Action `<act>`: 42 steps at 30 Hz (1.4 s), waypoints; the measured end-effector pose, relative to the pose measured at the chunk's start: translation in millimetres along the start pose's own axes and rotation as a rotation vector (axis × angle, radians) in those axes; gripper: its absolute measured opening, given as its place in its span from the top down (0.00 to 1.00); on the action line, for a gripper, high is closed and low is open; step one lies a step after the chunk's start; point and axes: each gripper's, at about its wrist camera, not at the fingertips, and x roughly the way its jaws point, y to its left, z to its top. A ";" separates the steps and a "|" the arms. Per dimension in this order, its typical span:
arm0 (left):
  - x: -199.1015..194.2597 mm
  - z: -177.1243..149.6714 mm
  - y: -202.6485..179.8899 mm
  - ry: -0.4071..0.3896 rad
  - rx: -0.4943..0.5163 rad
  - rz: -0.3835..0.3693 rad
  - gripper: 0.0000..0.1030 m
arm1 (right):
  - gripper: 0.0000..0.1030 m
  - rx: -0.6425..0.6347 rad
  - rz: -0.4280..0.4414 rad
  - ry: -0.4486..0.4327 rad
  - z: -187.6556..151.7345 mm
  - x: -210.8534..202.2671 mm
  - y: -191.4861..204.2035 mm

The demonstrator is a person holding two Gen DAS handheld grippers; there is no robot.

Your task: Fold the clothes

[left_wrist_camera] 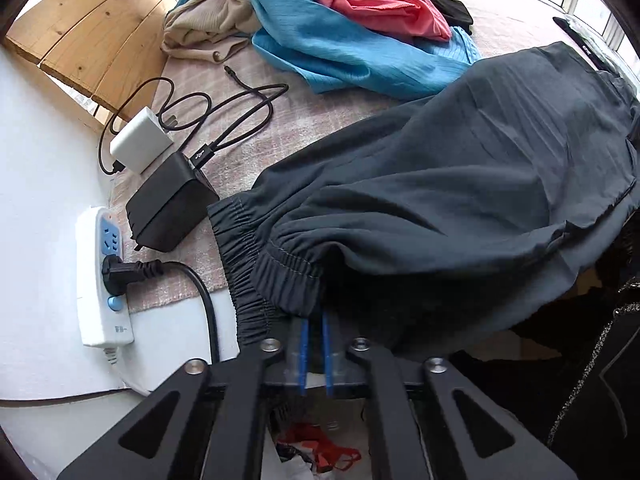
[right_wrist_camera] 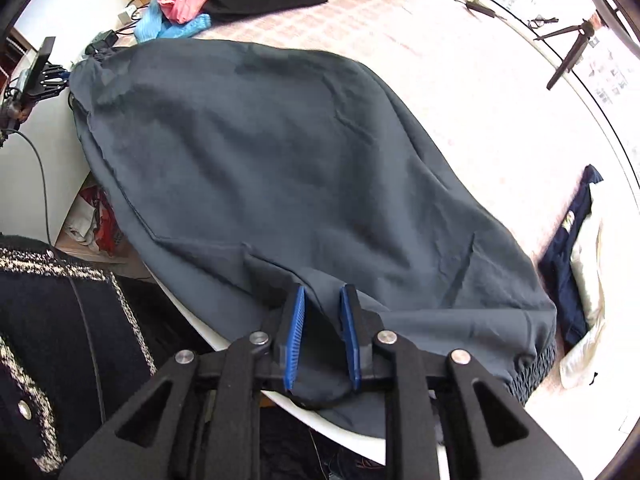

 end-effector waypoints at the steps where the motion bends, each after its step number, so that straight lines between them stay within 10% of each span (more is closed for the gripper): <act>1: -3.3 -1.6 0.7 -0.006 0.004 0.009 0.97 | 0.79 -0.028 0.021 -0.017 9.1 1.8 10.1; 10: -33.1 -15.8 7.0 -0.059 0.039 0.086 0.96 | 0.79 -0.006 -0.078 0.297 -19.1 54.2 -18.6; 14: 1.5 -58.6 2.2 0.074 -0.008 0.049 0.93 | 0.79 0.070 -0.086 0.240 -17.0 15.0 -31.8; 21: -32.5 -73.8 23.0 -0.049 -0.287 -0.143 0.71 | 0.79 -0.119 0.030 -0.059 99.6 -27.7 54.4; 27: -56.0 -54.0 -2.4 -0.134 -0.263 -0.206 0.38 | 0.72 -0.479 0.184 -0.186 253.6 23.1 181.7; 30: -42.8 -37.6 -4.9 -0.118 -0.256 -0.160 0.39 | 0.67 -0.610 0.238 -0.183 319.1 66.0 249.1; 33: -27.2 -33.0 0.7 -0.103 -0.285 -0.191 0.62 | 0.67 -0.699 0.294 -0.127 353.2 101.1 289.7; 38: -20.8 -34.2 0.2 -0.105 -0.277 -0.199 0.73 | 0.67 -0.800 0.328 -0.032 362.4 144.3 316.9; 40: -24.2 -33.9 -1.6 -0.121 -0.258 -0.183 0.74 | 0.97 -0.818 0.309 -0.024 358.9 150.5 321.0; 42: -37.1 -32.0 -2.0 -0.166 -0.244 -0.150 0.74 | 0.98 -0.829 0.318 -0.090 350.7 134.6 320.1</act>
